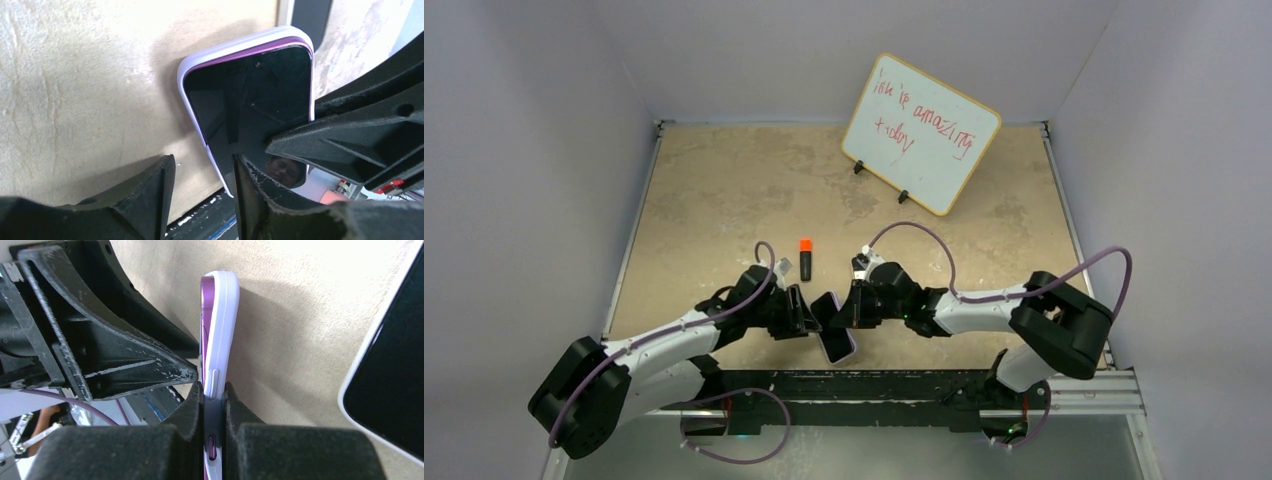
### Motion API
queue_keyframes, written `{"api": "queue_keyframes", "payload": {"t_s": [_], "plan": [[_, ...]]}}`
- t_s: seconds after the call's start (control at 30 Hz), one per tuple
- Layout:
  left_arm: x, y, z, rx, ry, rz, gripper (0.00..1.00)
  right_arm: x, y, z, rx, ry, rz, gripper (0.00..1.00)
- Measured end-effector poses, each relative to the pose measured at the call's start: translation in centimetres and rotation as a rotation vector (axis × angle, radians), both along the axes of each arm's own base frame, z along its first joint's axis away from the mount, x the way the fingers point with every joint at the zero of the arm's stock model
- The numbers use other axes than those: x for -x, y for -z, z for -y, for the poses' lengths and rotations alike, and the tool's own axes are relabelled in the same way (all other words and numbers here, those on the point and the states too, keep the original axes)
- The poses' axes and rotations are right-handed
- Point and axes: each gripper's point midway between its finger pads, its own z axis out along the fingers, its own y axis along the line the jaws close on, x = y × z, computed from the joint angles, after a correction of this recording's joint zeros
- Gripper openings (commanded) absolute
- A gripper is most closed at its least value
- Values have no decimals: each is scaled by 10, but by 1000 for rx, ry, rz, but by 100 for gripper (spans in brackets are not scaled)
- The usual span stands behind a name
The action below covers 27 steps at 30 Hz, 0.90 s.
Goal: Put the phone into the phone case
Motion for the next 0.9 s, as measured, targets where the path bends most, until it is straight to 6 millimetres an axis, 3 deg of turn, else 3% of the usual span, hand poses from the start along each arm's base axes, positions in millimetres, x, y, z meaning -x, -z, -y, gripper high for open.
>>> {"api": "queue_keyframes", "payload": {"t_s": [0.17,0.33,0.57,0.77,0.9], "plan": [[-11,-31,6,42,22,102,57,-5,-26,7,-19,33,49,0],[-23,-75,17,133,38,230,64,-13,-73,16,-102,88,139,0],[-27,-122,32,291,66,344,67,-19,-143,43,-270,191,289,0],[-24,-171,50,502,111,440,66,-15,-175,45,-392,188,339,0],[-17,-191,55,629,137,478,59,-7,-176,41,-450,149,334,0]]}}
